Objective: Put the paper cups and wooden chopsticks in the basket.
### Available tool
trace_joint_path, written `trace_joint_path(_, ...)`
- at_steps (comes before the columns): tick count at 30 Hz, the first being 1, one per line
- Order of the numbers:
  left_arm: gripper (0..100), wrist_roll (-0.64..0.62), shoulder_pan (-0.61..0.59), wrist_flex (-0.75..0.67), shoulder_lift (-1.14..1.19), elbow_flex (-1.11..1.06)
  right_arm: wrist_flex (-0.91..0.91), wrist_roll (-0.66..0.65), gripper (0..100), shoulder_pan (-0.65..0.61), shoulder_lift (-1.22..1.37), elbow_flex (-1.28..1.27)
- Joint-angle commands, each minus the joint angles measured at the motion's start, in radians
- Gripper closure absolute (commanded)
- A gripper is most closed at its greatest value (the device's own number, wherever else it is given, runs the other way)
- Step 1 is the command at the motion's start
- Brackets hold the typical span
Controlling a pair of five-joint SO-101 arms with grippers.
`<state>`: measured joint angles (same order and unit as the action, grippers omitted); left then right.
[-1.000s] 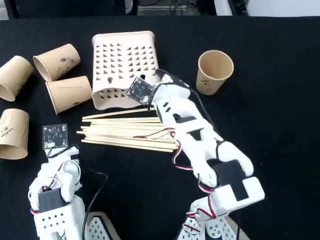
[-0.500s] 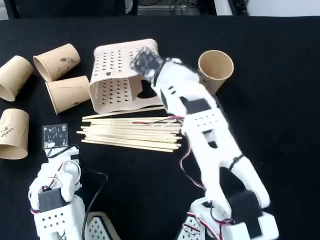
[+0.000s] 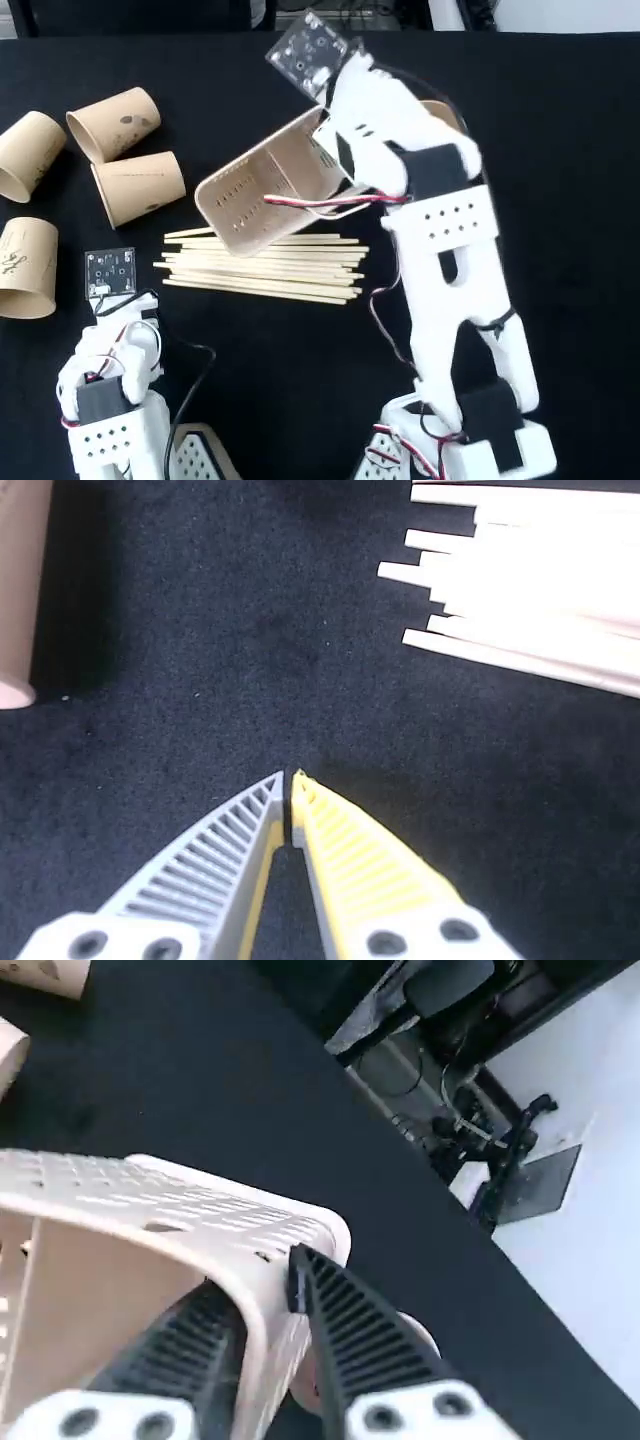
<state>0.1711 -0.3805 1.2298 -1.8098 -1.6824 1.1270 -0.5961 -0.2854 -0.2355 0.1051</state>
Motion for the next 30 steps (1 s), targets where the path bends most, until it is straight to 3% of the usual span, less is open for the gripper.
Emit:
trace_joint_path(1,97,0.0,0.004,0.003,-0.005,-0.018,0.115,0.034,98.6,0.015,0.024,0.213)
trace_joint_path(19,97,0.0,0.004,0.003,-0.005,-0.018,0.496,0.16,98.6,0.015,0.539,0.977)
trace_joint_path(30,97,0.0,0.004,0.003,-0.005,-0.018,0.489,0.322,98.6,0.018,0.823,1.257)
